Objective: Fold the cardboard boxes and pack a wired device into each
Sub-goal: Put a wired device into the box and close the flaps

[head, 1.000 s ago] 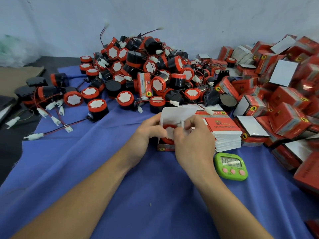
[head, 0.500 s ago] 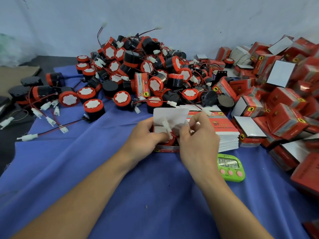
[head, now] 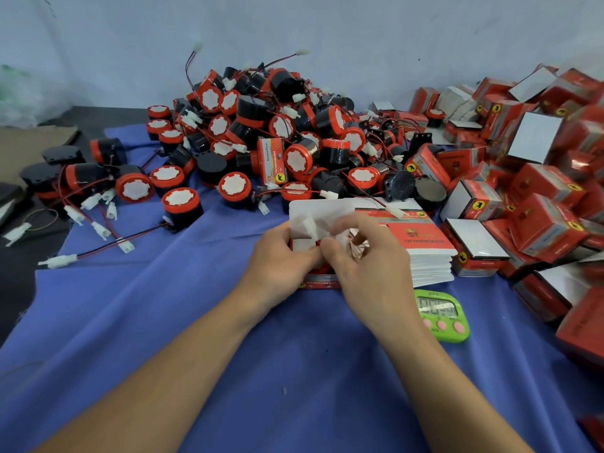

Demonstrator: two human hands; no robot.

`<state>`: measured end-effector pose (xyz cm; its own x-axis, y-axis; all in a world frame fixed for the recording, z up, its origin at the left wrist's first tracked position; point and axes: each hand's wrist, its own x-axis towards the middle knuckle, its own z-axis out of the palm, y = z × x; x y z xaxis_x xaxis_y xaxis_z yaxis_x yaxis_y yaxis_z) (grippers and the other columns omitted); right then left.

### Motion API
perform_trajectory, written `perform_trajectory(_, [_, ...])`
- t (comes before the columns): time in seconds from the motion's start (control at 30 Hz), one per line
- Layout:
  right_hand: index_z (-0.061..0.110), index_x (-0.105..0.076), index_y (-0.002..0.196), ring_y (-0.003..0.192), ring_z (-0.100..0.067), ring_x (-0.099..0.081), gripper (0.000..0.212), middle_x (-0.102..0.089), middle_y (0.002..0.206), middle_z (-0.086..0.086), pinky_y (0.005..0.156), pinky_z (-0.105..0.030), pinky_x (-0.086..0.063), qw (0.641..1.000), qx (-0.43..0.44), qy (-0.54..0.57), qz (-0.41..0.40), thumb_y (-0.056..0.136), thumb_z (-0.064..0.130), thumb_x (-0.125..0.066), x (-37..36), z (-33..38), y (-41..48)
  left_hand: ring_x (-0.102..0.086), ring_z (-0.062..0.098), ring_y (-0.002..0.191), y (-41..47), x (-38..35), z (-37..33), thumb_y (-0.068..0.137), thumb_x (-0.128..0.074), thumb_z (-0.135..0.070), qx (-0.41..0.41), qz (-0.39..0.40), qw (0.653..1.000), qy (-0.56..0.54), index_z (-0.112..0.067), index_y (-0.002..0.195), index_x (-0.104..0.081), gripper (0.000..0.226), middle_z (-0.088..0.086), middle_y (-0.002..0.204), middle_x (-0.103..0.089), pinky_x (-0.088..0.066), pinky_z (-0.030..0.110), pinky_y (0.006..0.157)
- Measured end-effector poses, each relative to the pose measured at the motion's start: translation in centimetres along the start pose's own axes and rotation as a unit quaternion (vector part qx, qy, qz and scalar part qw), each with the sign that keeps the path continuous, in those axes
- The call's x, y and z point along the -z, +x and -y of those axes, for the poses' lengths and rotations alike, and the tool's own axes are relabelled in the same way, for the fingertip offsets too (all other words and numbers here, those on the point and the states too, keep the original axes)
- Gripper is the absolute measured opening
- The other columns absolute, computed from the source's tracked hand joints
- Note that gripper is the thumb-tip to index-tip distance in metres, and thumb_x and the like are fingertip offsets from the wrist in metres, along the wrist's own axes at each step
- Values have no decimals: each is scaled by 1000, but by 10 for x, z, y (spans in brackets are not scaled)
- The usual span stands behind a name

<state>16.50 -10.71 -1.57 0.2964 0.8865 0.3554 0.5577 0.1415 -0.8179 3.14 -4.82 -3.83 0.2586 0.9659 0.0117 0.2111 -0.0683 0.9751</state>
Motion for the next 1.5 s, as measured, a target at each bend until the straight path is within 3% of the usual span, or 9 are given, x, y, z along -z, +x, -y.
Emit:
perform_trajectory(0.2, [28,-74,87,126,-18,-46,11,-62,139,8,102,-20,-35,981,106,-163,3,87,17,-74,2,-2,4,-75,10,98,0,2,1,72,-72,-31,12,3,1000,-5,-33,107,-76,35,-13,102,-79,-61,44,92])
perform_trajectory(0.37, [35,-78,95,149,-12,-25,18,-34,164,7,104,3,-6,986,74,-130,79,84,20,-75,12,-3,6,-74,13,103,0,3,0,70,-68,-26,12,3,1000,3,-31,109,-77,40,-11,104,-79,-58,49,97])
perform_trajectory(0.6, [19,-71,71,141,-31,-43,11,-53,152,-5,105,-47,-45,965,125,-231,-4,78,20,-79,14,11,0,-73,14,105,-1,2,0,75,-69,-30,1,1,1000,24,-32,112,-75,38,-11,107,-79,-58,47,97])
perform_trajectory(0.83, [32,-72,114,148,-30,-26,36,-38,162,-3,106,-44,-25,905,28,-417,75,86,31,-51,7,22,-2,-72,9,95,0,-1,3,67,-64,-28,-17,-12,998,53,-40,111,-73,46,-17,99,-78,-60,40,87])
perform_trajectory(1.03, [27,-70,105,131,-26,-43,29,-55,138,1,97,-39,-30,877,102,-448,139,82,26,-53,7,17,8,-71,2,96,-2,-5,1,71,-63,-46,-11,-59,996,62,-36,108,-76,40,-20,99,-77,-58,35,85])
perform_trajectory(1.23, [29,-66,72,122,-21,-51,17,-63,124,9,75,-32,-34,931,87,-325,142,86,27,-57,15,3,6,-70,-8,90,-4,-10,0,65,-77,-49,9,-126,990,56,-52,92,-76,28,-31,91,-75,-57,24,78])
perform_trajectory(1.33, [32,-78,80,122,-6,-60,18,-70,127,14,90,-34,-52,996,12,-61,57,83,34,-60,22,2,9,-69,-8,78,-2,-9,3,59,-78,-51,49,-140,988,49,-43,85,-79,27,-27,82,-75,-57,27,71])
perform_trajectory(1.43, [22,-81,88,96,-14,-73,26,-78,95,4,74,-34,-60,971,-71,222,-59,92,13,-57,28,0,17,-67,-7,72,-3,-13,4,53,-76,-54,70,-176,980,59,-44,68,-73,19,-31,75,-71,-57,27,63])
perform_trajectory(1.5, [23,-80,91,89,-18,-74,30,-77,91,2,69,-31,-59,972,-102,211,-11,96,6,-56,28,-5,20,-68,-4,74,-4,-14,2,52,-74,-56,76,-185,977,73,-45,69,-73,21,-30,75,-71,-60,31,67])
